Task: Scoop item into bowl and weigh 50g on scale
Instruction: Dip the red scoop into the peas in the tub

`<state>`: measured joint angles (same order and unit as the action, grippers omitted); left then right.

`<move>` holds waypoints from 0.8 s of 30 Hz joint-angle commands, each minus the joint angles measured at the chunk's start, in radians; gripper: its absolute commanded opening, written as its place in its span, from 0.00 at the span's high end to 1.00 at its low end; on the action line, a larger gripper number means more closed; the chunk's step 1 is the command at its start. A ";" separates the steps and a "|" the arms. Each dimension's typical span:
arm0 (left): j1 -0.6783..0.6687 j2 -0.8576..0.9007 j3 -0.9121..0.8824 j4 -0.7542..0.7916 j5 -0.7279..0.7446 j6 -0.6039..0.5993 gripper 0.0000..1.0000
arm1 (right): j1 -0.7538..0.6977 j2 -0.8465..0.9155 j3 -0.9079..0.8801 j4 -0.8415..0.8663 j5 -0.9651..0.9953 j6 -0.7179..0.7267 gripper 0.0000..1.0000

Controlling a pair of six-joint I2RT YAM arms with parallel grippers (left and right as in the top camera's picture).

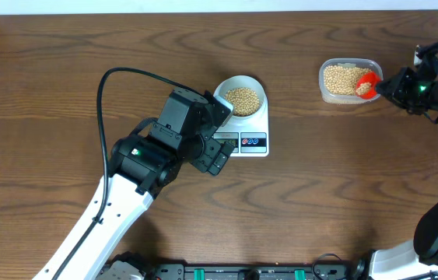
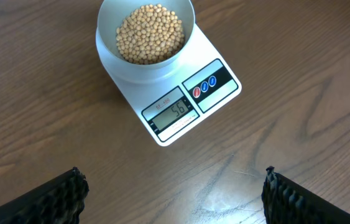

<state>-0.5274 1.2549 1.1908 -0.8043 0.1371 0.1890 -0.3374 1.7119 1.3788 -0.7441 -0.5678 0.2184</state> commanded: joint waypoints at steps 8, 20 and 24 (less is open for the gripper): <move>0.002 0.006 0.007 0.000 0.012 0.016 0.08 | 0.043 -0.025 -0.001 0.028 0.153 -0.086 0.99; 0.002 0.006 0.007 0.000 0.012 0.016 0.08 | 0.184 -0.025 -0.001 0.074 0.372 -0.095 0.99; 0.002 0.006 0.007 0.000 0.012 0.016 0.08 | 0.226 -0.025 -0.001 0.074 0.468 -0.111 0.99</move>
<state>-0.5274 1.2549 1.1908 -0.8043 0.1371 0.1890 -0.1463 1.7119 1.3788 -0.6720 -0.2211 0.1394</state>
